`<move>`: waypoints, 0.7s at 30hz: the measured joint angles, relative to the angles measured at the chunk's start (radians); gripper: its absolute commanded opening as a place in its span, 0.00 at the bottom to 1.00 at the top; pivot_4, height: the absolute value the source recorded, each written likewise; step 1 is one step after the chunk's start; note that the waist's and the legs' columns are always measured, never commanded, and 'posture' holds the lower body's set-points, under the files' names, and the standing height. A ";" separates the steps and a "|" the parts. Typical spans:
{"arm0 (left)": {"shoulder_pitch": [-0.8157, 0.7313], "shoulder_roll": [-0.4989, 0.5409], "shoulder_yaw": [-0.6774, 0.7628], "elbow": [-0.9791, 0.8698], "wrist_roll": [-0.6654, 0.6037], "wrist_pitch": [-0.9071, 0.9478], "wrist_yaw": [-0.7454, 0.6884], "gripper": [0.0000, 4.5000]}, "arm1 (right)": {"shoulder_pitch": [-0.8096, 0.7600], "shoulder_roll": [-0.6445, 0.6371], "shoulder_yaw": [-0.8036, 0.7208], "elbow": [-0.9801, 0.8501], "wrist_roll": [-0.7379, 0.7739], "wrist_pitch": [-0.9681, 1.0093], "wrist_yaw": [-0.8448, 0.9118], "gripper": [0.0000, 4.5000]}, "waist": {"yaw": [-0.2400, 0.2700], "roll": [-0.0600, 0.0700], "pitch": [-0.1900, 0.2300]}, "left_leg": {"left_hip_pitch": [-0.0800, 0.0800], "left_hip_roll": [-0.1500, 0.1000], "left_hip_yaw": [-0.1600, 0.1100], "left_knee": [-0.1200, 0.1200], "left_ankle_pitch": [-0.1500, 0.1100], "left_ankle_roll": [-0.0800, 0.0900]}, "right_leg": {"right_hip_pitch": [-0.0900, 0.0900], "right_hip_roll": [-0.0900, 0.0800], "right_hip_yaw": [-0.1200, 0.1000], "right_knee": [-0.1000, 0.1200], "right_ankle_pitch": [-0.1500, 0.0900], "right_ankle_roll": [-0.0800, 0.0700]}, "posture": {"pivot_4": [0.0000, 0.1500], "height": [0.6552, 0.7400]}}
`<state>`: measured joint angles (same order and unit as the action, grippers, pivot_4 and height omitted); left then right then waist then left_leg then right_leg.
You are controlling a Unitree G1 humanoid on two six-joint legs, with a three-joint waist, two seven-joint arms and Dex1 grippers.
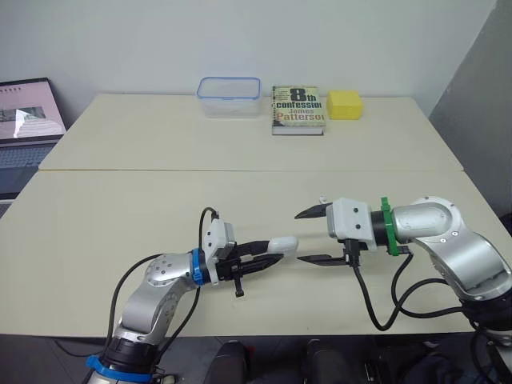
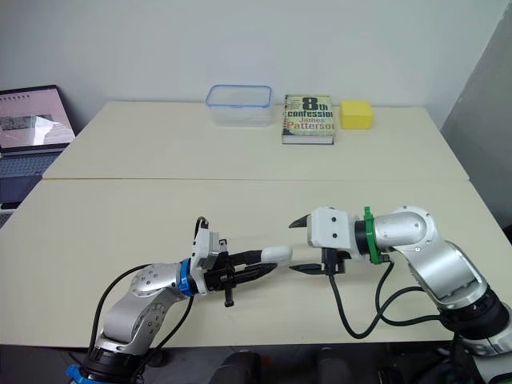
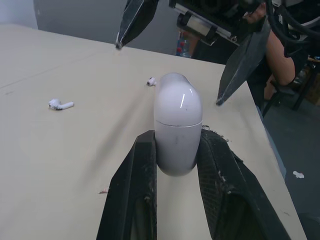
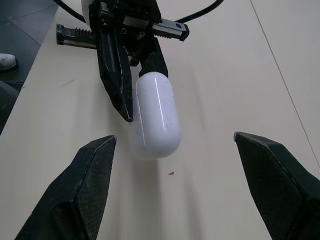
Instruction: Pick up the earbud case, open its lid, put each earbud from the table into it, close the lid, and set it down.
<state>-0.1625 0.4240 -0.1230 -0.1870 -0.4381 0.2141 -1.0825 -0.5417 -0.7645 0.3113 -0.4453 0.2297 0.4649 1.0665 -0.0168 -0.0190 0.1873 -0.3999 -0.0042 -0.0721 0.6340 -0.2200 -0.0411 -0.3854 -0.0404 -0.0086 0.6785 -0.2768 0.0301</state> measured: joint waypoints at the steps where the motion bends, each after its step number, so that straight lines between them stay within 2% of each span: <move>1: -0.002 0.000 -0.001 0.000 0.001 -0.004 0.000 0.17 | -0.008 0.004 0.007 0.007 -0.009 0.000 0.000 0.88 | 0.000 0.000 0.000 | 0.000 0.000 0.000 0.000 0.000 0.000 | 0.000 0.000 0.000 0.000 0.000 0.000 | 1.00 1.00; 21: -0.012 0.013 -0.039 0.039 0.052 -0.090 -0.024 0.17 | -0.115 0.045 -0.023 0.043 0.031 0.104 -0.001 0.88 | 0.000 0.000 0.000 | 0.000 0.000 -0.001 -0.001 0.000 0.000 | 0.000 0.000 0.000 0.000 0.000 0.000 | 1.00 1.00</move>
<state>-0.1749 0.4372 -0.1623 -0.1479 -0.3856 0.1245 -1.1066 -0.6563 -0.7194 0.2886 -0.4024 0.2604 0.5691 1.0657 -0.0170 -0.0190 0.1873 -0.4000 -0.0043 -0.0730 0.6333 -0.2200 -0.0411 -0.3858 -0.0401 -0.0091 0.6783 -0.2769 0.0300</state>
